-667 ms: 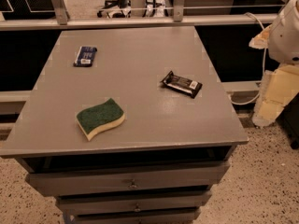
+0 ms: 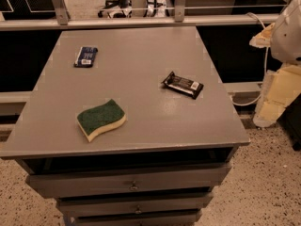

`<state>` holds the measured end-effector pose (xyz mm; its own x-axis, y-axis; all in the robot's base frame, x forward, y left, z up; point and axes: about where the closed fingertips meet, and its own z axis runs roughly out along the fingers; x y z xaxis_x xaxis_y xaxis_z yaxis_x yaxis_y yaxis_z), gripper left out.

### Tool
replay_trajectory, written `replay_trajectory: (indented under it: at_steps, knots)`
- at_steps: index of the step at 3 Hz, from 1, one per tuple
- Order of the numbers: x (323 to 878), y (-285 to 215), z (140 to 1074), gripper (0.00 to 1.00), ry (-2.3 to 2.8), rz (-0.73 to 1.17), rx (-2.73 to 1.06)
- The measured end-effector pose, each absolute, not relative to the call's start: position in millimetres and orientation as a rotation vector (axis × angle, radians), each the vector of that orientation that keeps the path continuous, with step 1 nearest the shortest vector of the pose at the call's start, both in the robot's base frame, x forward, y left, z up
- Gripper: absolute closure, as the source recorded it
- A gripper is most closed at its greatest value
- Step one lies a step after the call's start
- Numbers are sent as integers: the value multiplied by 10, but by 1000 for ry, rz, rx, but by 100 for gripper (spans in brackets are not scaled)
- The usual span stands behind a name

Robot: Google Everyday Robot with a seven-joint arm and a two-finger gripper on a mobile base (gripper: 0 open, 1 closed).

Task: Pick sponge

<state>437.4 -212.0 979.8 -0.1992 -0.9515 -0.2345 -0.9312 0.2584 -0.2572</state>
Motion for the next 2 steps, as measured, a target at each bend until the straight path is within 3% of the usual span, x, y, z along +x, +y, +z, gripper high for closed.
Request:
replay_trajectory:
  at_steps: [1, 2]
  knots:
    - [4367, -1954, 9784, 0, 2120, 7, -1739]
    - [4369, -1360, 9555, 0, 1879, 301, -1784]
